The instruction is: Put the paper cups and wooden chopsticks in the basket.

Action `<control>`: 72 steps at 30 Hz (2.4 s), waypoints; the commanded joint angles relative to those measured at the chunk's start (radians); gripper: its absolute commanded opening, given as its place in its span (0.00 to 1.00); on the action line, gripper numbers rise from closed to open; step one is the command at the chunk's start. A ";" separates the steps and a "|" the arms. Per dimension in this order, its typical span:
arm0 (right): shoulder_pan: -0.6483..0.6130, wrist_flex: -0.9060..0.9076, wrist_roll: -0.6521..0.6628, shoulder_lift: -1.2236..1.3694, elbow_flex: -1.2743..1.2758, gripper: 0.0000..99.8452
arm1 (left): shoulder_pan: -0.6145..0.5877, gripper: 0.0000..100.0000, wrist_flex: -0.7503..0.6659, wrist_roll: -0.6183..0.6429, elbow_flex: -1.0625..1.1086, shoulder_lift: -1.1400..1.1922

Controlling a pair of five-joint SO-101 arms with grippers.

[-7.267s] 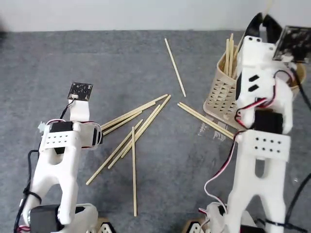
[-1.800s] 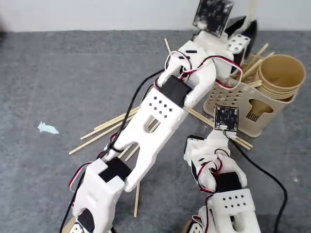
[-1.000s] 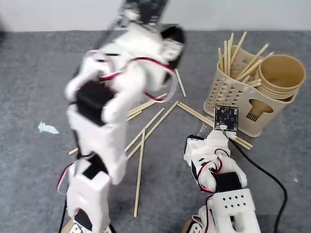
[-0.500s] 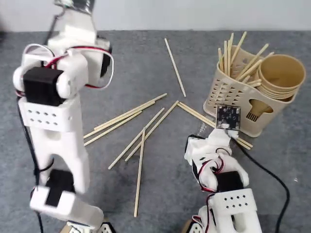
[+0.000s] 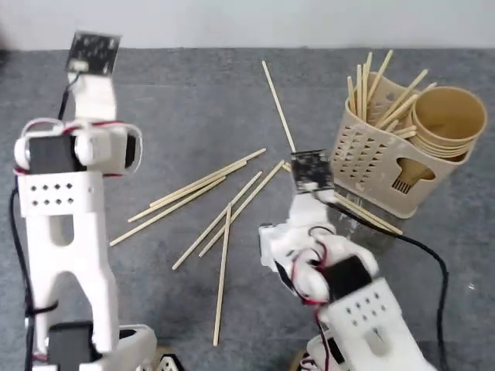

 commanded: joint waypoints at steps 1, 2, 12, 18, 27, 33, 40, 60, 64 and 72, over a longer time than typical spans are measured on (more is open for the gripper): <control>-0.031 -0.028 -0.011 0.153 -0.087 0.01 | -0.020 0.02 -0.106 -0.011 0.157 -0.101; -0.041 -0.035 -0.011 0.199 -0.104 0.01 | -0.020 0.02 -0.127 -0.011 0.203 -0.121; -0.074 -0.038 -0.078 0.596 -0.327 0.17 | -0.018 0.02 -0.345 -0.003 0.582 -0.238; -0.131 -0.039 -0.078 0.779 -0.459 0.14 | -0.021 0.02 -0.453 0.074 0.714 -0.244; -0.145 -0.039 -0.083 1.061 -0.674 0.14 | -0.141 0.02 -0.678 0.129 0.845 -0.244; -0.145 -0.030 -0.083 1.222 -0.793 0.14 | -0.146 0.02 -0.717 0.129 0.877 -0.245; -0.147 -0.038 -0.083 1.276 -0.816 0.14 | -0.150 0.02 -0.721 0.129 0.878 -0.245; -0.058 0.059 -0.078 1.155 -0.858 0.01 | -0.147 0.02 -0.721 0.129 0.881 -0.244; 0.050 0.056 -0.083 1.119 -0.916 0.01 | -0.147 0.02 -0.721 0.129 0.881 -0.244; 0.124 0.054 -0.241 1.208 -1.034 0.01 | -0.147 0.02 -0.721 0.129 0.881 -0.244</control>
